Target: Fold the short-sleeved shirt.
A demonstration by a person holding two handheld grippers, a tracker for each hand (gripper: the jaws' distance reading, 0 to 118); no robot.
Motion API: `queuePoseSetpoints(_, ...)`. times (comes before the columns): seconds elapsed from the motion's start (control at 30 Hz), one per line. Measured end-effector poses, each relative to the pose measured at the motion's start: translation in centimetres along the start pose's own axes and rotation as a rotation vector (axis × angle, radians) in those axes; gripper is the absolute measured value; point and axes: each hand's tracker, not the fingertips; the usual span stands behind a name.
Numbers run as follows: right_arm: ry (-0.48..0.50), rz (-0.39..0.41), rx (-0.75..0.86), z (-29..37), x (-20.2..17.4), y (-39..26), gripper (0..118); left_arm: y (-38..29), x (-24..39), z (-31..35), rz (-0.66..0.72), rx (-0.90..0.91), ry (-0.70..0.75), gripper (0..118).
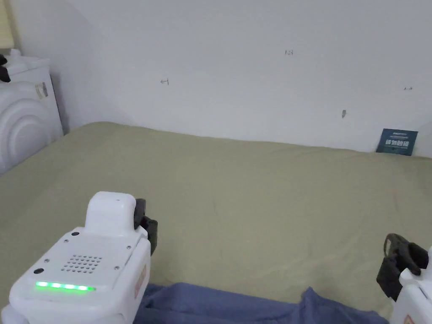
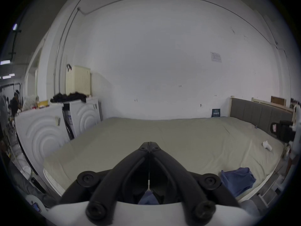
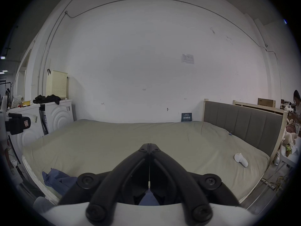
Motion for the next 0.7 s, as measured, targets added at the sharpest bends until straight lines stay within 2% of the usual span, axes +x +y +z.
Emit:
queuePoseSetpoints(0.13,0.009,-0.002,-0.025,0.6,-0.5,-1.0,3,-1.4,-6.8,-3.4,0.137,-0.260,-0.046,0)
queuePoseSetpoints(0.27,0.034,0.008,-0.103,0.5,-2.1,-2.9,3,-6.1,-14.7,-8.7,0.399,-0.600,-0.171,0)
queuePoseSetpoints(0.3,0.045,0.011,-0.130,0.3,-2.6,-3.4,3,-7.5,-16.2,-9.9,0.446,-0.654,-0.162,0)
queuePoseSetpoints(0.4,0.066,0.035,-0.191,-0.2,-4.2,-4.9,3,-10.5,-18.7,-13.4,0.441,-0.786,-0.208,0)
queuePoseSetpoints(0.43,0.070,0.041,-0.221,-0.4,-4.7,-5.2,3,-11.3,-19.4,-14.5,0.452,-0.828,-0.243,8)
queuePoseSetpoints(0.47,0.077,0.035,-0.234,-0.5,-5.1,-5.5,3,-11.9,-19.8,-15.3,0.483,-0.868,-0.285,27)
queuePoseSetpoints(0.5,0.081,0.029,-0.242,-0.7,-5.5,-5.8,3,-12.5,-20.1,-16.1,0.524,-0.895,-0.326,73)
queuePoseSetpoints(0.53,0.080,0.032,-0.252,-0.8,-6.0,-6.0,3,-13.3,-20.6,-17.0,0.570,-0.939,-0.377,103)
queuePoseSetpoints(0.57,0.080,0.034,-0.259,-0.9,-6.3,-6.2,3,-13.9,-20.8,-17.8,0.595,-0.959,-0.381,118)
queuePoseSetpoints(0.63,0.083,0.042,-0.279,-1.3,-6.9,-6.5,3,-14.4,-21.3,-18.8,0.619,-0.947,-0.379,118)
queuePoseSetpoints(0.7,0.075,0.047,-0.289,-1.5,-7.2,-6.7,3,-15.5,-21.7,-20.1,0.685,-0.974,-0.443,118)
